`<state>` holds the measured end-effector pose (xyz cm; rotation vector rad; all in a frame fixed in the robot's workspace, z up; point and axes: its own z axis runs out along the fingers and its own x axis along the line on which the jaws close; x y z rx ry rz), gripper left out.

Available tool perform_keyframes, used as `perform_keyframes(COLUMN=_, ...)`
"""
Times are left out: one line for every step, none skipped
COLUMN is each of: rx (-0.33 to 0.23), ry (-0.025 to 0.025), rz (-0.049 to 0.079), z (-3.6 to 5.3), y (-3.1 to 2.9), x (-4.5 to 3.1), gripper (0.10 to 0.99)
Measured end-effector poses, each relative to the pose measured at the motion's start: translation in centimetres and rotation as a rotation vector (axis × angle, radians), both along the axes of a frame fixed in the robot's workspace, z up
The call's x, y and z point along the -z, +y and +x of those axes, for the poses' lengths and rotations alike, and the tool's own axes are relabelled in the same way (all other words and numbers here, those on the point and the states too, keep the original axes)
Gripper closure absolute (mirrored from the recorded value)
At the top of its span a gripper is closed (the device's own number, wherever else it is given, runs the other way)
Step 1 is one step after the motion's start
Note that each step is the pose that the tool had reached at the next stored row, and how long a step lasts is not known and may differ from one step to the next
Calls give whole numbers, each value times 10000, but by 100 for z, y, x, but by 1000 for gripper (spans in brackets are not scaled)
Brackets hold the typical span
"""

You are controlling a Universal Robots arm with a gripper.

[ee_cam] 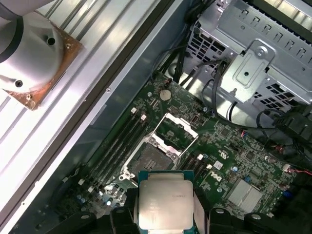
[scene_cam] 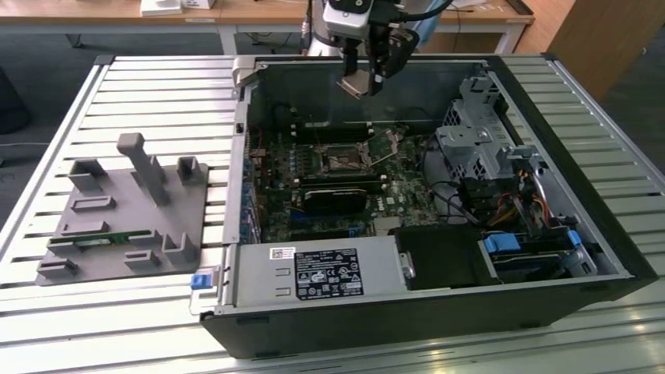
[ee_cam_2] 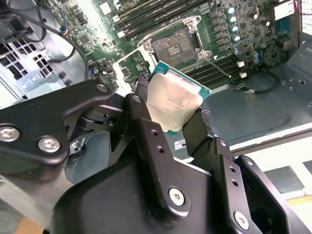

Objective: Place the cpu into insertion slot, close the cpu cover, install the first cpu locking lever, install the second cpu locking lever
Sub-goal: 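Place the cpu into insertion slot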

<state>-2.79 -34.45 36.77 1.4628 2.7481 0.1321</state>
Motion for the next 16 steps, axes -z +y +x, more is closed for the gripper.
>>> perform_keyframes(rx=84, ry=0, rz=0, z=0, y=0, x=1, gripper=549)
perform_keyframes(rx=170, ry=0, rz=0, z=0, y=0, x=1, gripper=549)
perform_keyframes(rx=258, ry=1, rz=-1, z=0, y=0, x=2, gripper=549)
perform_keyframes(rx=348, ry=0, rz=-1, z=0, y=0, x=3, gripper=549)
perform_keyframes(rx=441, ry=1, rz=-1, z=0, y=0, x=4, gripper=549)
perform_keyframes(rx=535, ry=0, rz=-1, z=0, y=0, x=4, gripper=549)
perform_keyframes(rx=621, ry=0, rz=-1, z=0, y=0, x=5, gripper=549)
perform_keyframes(rx=709, ry=0, rz=-1, z=0, y=0, x=6, gripper=549)
perform_keyframes(rx=803, ry=0, rz=-1, z=0, y=0, x=6, gripper=549)
perform_keyframes(rx=894, ry=1, rz=-1, z=0, y=0, x=7, gripper=549)
perform_keyframes(rx=980, ry=1, rz=-1, z=0, y=0, x=7, gripper=549)
perform_keyframes(rx=1066, ry=0, rz=-1, z=0, y=0, x=8, gripper=549)
perform_keyframes(rx=1152, ry=0, rz=-1, z=0, y=0, x=8, gripper=549)
perform_keyframes(rx=1242, ry=0, rz=-1, z=0, y=0, x=9, gripper=549)
perform_keyframes(rx=1324, ry=1, rz=-1, z=0, y=0, x=10, gripper=549)
perform_keyframes(rx=1411, ry=1, rz=-2, z=0, y=0, x=11, gripper=549)
